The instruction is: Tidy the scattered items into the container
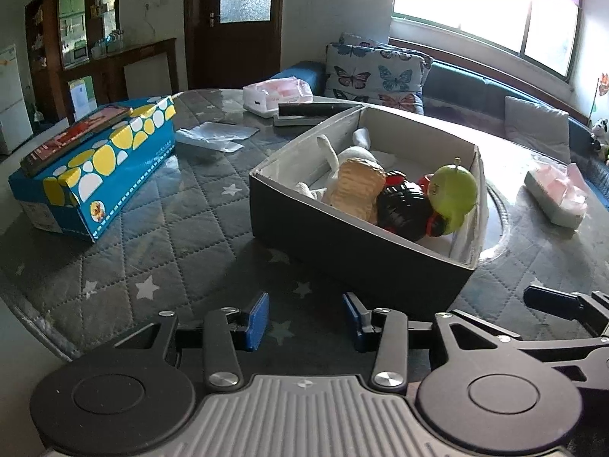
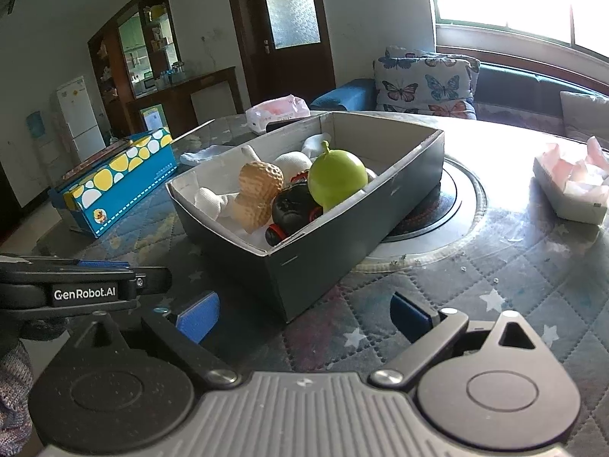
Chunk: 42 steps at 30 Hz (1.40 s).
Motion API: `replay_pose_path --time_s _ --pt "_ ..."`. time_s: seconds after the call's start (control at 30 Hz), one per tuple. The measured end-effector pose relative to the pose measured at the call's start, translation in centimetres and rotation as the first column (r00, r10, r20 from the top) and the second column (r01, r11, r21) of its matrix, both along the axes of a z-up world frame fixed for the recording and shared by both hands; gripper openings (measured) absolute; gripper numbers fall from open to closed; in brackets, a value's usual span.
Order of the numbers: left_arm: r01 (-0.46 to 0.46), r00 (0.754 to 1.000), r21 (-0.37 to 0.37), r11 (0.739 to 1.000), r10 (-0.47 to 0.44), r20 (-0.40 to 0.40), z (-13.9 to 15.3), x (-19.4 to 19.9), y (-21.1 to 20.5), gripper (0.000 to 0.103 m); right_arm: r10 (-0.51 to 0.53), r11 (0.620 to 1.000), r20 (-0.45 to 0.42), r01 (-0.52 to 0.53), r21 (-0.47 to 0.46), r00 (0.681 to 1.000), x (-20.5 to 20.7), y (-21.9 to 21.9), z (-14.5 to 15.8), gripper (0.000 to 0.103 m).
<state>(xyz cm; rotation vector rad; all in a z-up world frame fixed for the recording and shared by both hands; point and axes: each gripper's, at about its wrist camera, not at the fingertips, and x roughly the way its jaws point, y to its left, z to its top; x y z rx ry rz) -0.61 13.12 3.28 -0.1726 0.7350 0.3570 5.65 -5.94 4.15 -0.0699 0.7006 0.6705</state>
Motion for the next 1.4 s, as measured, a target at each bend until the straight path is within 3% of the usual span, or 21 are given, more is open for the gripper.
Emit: replay_pose_path --time_s 0.17,0.67,1.07,1.4 --pt "-0.011 1.0 0.05 0.999 0.011 0.007 -0.1 0.2 0.0 0.044 -0.002 1.0 -0.008 0.002 -0.001 1.0 0.4 0.2 -0.2 0.099" --pt "-0.031 0.999 0.061 0.998 0.034 -0.037 -0.5 1.8 1.3 0.043 0.006 1.0 -0.038 -0.006 -0.005 0.999 1.5 1.6 -0.3 0.1" --pt "-0.037 0.997 0.126 0.991 0.045 -0.065 -0.5 3.1 1.8 0.044 0.007 1.0 -0.063 -0.007 -0.011 0.998 2.7 2.5 -0.6 0.103" --pt "-0.043 0.995 0.111 0.993 0.053 -0.089 -1.0 4.0 2.6 0.044 0.007 1.0 -0.079 -0.008 -0.013 0.997 3.3 3.1 -0.8 0.103"
